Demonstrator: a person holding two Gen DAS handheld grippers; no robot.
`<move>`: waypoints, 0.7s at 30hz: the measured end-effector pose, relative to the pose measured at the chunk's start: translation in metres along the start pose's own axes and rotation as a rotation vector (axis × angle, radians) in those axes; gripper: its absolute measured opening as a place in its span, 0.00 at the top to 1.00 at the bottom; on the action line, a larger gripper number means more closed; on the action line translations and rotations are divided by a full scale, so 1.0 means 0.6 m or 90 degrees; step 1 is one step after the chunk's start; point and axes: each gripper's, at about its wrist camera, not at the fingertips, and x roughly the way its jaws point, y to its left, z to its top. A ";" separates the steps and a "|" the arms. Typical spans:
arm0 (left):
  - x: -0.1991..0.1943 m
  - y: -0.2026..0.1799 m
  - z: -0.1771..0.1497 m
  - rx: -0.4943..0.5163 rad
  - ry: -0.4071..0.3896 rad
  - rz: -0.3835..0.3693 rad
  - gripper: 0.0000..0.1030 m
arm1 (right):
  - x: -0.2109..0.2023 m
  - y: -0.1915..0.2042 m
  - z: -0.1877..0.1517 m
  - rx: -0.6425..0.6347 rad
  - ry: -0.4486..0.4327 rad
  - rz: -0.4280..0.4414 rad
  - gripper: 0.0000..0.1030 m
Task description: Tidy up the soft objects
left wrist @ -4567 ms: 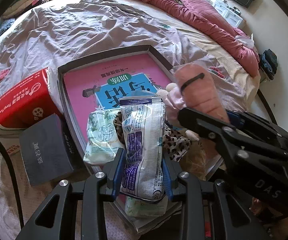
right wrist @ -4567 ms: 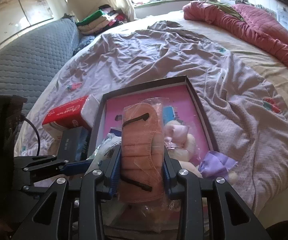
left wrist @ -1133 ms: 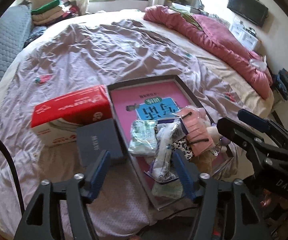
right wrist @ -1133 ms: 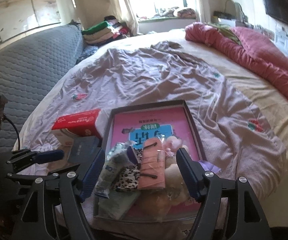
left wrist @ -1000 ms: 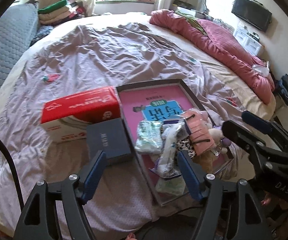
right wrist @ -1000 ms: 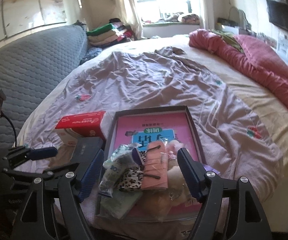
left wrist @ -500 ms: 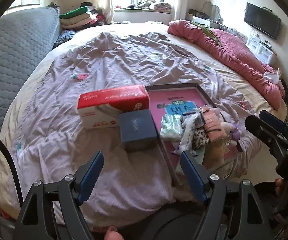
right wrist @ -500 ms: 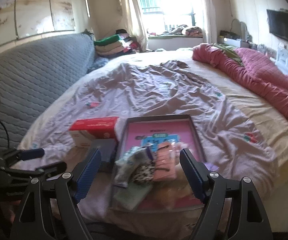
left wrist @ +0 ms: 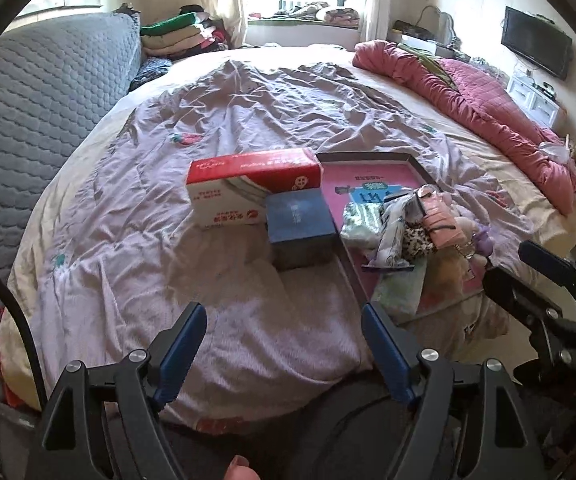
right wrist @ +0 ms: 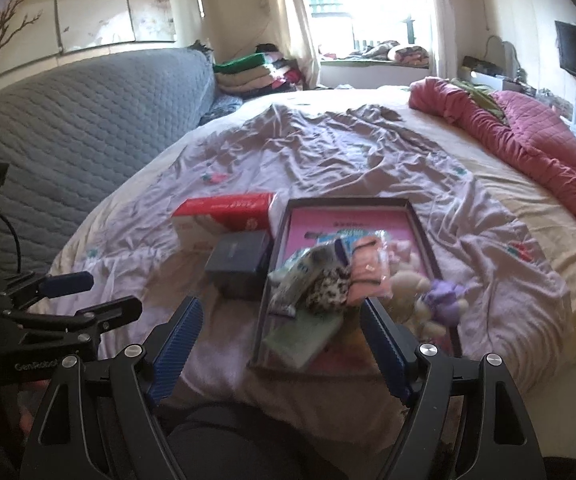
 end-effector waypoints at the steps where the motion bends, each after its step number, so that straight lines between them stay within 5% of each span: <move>1: 0.001 0.000 -0.003 -0.005 0.003 -0.001 0.23 | -0.001 0.000 -0.005 0.002 0.001 0.000 0.21; 21: 0.012 -0.020 -0.043 -0.021 0.012 -0.008 0.23 | -0.004 0.000 -0.042 0.020 -0.012 0.011 0.21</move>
